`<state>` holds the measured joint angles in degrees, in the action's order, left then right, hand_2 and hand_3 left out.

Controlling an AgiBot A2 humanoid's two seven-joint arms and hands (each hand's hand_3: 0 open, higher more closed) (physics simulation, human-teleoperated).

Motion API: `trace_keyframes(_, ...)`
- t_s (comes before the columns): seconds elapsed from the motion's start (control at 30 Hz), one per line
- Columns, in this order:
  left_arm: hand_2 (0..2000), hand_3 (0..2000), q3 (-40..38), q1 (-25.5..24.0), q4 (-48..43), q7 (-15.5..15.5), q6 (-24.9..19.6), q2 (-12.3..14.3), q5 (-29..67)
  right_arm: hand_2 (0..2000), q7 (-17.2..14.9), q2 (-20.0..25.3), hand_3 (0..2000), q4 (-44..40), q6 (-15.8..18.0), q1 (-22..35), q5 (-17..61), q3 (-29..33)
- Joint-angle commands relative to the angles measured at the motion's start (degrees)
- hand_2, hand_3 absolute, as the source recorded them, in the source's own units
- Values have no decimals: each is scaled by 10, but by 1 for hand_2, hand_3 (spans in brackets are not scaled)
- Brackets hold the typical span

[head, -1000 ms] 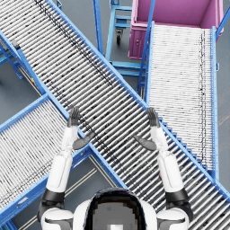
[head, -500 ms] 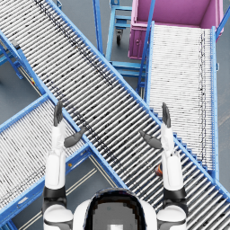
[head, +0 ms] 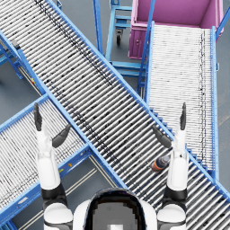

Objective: Pick up the oil and place it on the left assembly line, put the cola on the right, and keep Sprite still

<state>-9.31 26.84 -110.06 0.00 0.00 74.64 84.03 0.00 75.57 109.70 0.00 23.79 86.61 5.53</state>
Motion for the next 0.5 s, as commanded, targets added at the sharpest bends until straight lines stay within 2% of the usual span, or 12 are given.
trace_keyframes(0.03,0,0,-5,2,-5,0,0,0,3,0,0,0,0,0,0,-1,3,1)
trace_keyframes(0.5,0,0,4,-12,-9,0,0,6,12,0,0,7,0,4,0,-13,12,7)
